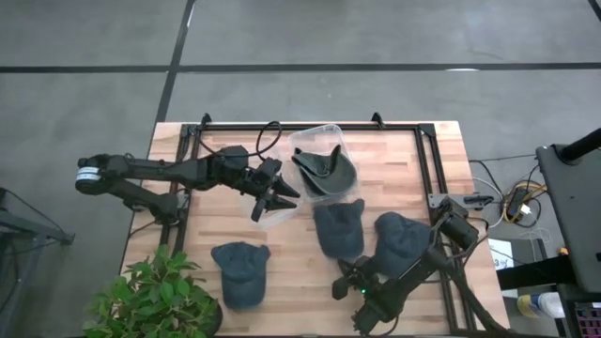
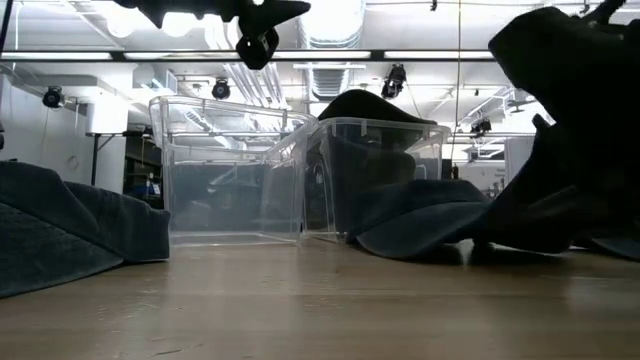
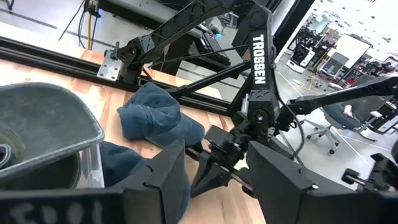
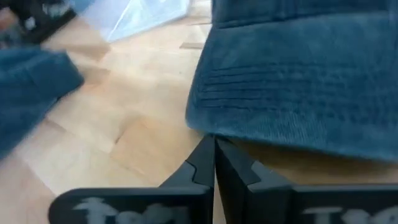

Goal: Pick & Place hat
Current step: Put the middle dark blue cap into the left transparent bin

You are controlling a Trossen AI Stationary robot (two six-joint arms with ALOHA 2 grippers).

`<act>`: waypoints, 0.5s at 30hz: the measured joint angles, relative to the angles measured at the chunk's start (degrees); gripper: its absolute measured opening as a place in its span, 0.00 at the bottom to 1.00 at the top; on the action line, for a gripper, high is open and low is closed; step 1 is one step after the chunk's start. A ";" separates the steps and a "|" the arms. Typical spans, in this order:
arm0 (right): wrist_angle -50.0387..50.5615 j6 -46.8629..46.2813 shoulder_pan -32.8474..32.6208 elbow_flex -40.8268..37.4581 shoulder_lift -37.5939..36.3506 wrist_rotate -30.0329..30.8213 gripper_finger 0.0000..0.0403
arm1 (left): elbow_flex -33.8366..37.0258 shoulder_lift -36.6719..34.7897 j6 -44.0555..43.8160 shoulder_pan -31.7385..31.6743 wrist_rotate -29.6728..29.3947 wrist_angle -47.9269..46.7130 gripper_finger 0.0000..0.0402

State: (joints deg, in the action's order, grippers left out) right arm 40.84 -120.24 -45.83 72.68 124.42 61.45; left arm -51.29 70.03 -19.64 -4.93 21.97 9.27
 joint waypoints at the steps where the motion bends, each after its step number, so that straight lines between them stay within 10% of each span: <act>1: -0.02 2.94 -0.04 0.78 0.04 -0.06 0.02 | 0.00 -0.01 -0.02 0.00 -0.04 0.01 0.42; 15: -0.47 2.49 -2.35 7.17 -0.52 -3.28 0.02 | -0.02 -0.06 -1.76 0.15 -0.23 1.14 0.42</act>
State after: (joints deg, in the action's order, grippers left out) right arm 40.37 -117.75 -48.18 79.84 123.91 58.17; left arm -51.31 69.97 -21.41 -4.78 21.74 10.41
